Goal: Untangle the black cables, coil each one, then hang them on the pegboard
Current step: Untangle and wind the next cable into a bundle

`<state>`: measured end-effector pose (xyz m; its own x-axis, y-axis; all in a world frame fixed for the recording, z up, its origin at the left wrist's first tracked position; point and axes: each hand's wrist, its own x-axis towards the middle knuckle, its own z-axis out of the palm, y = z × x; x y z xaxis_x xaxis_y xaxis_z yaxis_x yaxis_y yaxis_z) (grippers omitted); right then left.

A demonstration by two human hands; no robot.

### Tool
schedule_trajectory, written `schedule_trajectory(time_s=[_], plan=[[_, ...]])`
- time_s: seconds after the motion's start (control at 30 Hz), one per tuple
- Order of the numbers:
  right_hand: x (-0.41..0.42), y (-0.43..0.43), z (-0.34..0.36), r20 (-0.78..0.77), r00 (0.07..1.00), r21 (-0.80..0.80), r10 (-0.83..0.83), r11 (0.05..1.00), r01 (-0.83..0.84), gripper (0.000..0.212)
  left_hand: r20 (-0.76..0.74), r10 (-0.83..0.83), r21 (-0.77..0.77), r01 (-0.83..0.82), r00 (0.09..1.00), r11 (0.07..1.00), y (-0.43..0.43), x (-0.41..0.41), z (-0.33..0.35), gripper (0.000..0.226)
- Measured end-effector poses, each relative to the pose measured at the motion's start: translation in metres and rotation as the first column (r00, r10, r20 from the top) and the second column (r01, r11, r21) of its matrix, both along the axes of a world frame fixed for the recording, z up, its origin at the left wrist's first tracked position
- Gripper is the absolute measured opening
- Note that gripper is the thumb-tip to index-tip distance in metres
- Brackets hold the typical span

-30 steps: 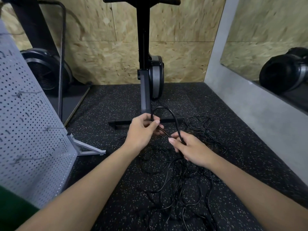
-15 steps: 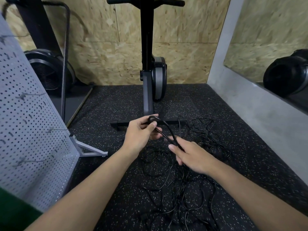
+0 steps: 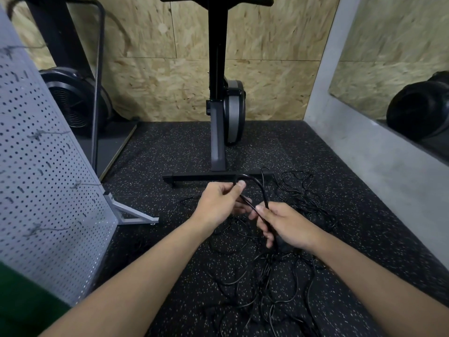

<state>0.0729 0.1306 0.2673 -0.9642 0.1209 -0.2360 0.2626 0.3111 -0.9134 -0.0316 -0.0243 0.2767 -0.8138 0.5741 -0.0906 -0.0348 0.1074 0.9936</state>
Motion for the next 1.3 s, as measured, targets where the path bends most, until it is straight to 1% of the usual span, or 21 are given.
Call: schedule_trajectory(time_s=[0.13, 0.2, 0.27, 0.3, 0.37, 0.47, 0.53, 0.6, 0.7, 0.8, 0.87, 0.9, 0.97, 1.03, 1.07, 1.1, 1.13, 1.17, 1.2, 1.23, 1.3], plan=[[0.004, -0.004, 0.003, 0.052, 0.997, -0.018, 0.062, 0.998, -0.061, 0.035, -0.095, -0.008, -0.148, -0.006, 0.995, 0.989, 0.002, 0.002, 0.002, 0.030], [0.005, -0.006, 0.002, 0.102, 0.990, -0.022, 0.099, 0.995, -0.097, 0.037, -0.084, -0.055, -0.245, 0.033, 0.995, 0.969, 0.001, 0.000, 0.003, 0.031], [0.006, -0.004, 0.002, 0.127, 0.989, -0.003, 0.074, 0.997, -0.074, 0.035, -0.074, -0.111, -0.305, 0.084, 0.991, 0.949, -0.001, -0.002, 0.004, 0.028], [0.006, -0.002, 0.003, 0.129, 0.991, 0.022, 0.037, 0.999, -0.040, 0.034, -0.119, -0.135, -0.306, 0.093, 0.984, 0.947, -0.003, -0.004, 0.005, 0.030], [0.005, 0.003, 0.004, 0.127, 0.991, 0.077, -0.035, 0.997, 0.025, 0.034, -0.233, -0.176, -0.270, 0.110, 0.956, 0.957, -0.008, -0.007, 0.010, 0.054], [0.004, 0.001, 0.002, 0.134, 0.991, 0.168, -0.015, 0.986, -0.008, 0.036, -0.338, -0.123, -0.237, 0.042, 0.933, 0.971, -0.011, 0.000, 0.014, 0.066], [0.004, -0.003, 0.001, 0.135, 0.990, 0.198, 0.034, 0.978, -0.061, 0.037, -0.475, -0.070, -0.289, -0.081, 0.877, 0.954, -0.009, 0.005, 0.011, 0.063], [0.005, -0.004, 0.002, 0.126, 0.989, 0.200, 0.075, 0.975, -0.099, 0.039, -0.518, -0.053, -0.325, -0.138, 0.854, 0.936, -0.007, 0.003, 0.007, 0.058], [0.007, -0.004, 0.002, 0.101, 0.989, 0.132, 0.111, 0.983, -0.124, 0.035, -0.427, -0.055, -0.308, -0.088, 0.903, 0.947, -0.006, -0.003, 0.006, 0.046], [0.007, -0.004, 0.001, 0.084, 0.990, 0.082, 0.115, 0.989, -0.122, 0.029, -0.261, 0.001, -0.167, -0.046, 0.965, 0.985, -0.003, -0.011, -0.002, 0.025], [0.006, -0.004, 0.002, 0.079, 0.990, 0.067, 0.116, 0.990, -0.121, 0.026, -0.188, 0.039, -0.095, -0.058, 0.981, 0.994, -0.001, -0.013, -0.007, 0.020], [0.006, -0.004, 0.003, 0.071, 0.992, 0.059, 0.106, 0.992, -0.110, 0.026, -0.159, 0.046, -0.047, -0.054, 0.986, 0.997, 0.000, -0.013, -0.007, 0.023], [0.006, -0.002, 0.006, 0.036, 0.999, 0.020, 0.039, 0.999, -0.040, 0.027, -0.034, 0.006, 0.091, -0.003, 0.999, 0.996, 0.000, -0.012, -0.007, 0.043], [0.005, 0.001, 0.011, -0.023, 0.998, -0.087, -0.062, 0.994, 0.060, 0.029, 0.131, -0.127, 0.155, 0.106, 0.983, 0.982, -0.003, -0.012, -0.013, 0.066], [0.005, 0.002, 0.014, -0.054, 0.993, -0.161, -0.107, 0.982, 0.097, 0.029, 0.151, -0.217, 0.097, 0.204, 0.964, 0.974, -0.005, -0.012, -0.018, 0.070], [0.005, 0.003, 0.017, -0.081, 0.986, -0.240, -0.144, 0.963, 0.121, 0.029, 0.118, -0.326, -0.029, 0.331, 0.938, 0.943, -0.007, -0.010, -0.025, 0.067], [0.005, 0.003, 0.020, -0.100, 0.980, -0.316, -0.173, 0.939, 0.133, 0.029, 0.067, -0.455, -0.192, 0.459, 0.888, 0.868, -0.008, -0.006, -0.032, 0.061], [0.006, 0.003, 0.021, -0.110, 0.975, -0.377, -0.192, 0.916, 0.138, 0.028, 0.031, -0.580, -0.348, 0.553, 0.814, 0.757, -0.009, 0.000, -0.038, 0.055], [0.005, 0.002, 0.022, -0.117, 0.972, -0.417, -0.204, 0.898, 0.138, 0.027, 0.014, -0.669, -0.471, 0.595, 0.743, 0.651, -0.008, 0.008, -0.045, 0.053], [0.005, 0.002, 0.021, -0.121, 0.969, -0.436, -0.216, 0.888, 0.144, 0.026, 0.005, -0.712, -0.544, 0.599, 0.703, 0.588, -0.005, 0.015, -0.050, 0.048], [0.005, 0.004, 0.019, -0.123, 0.960, -0.434, -0.251, 0.884, 0.176, 0.026, -0.051, -0.722, -0.599, 0.558, 0.690, 0.574, -0.001, 0.027, -0.056, 0.032]])
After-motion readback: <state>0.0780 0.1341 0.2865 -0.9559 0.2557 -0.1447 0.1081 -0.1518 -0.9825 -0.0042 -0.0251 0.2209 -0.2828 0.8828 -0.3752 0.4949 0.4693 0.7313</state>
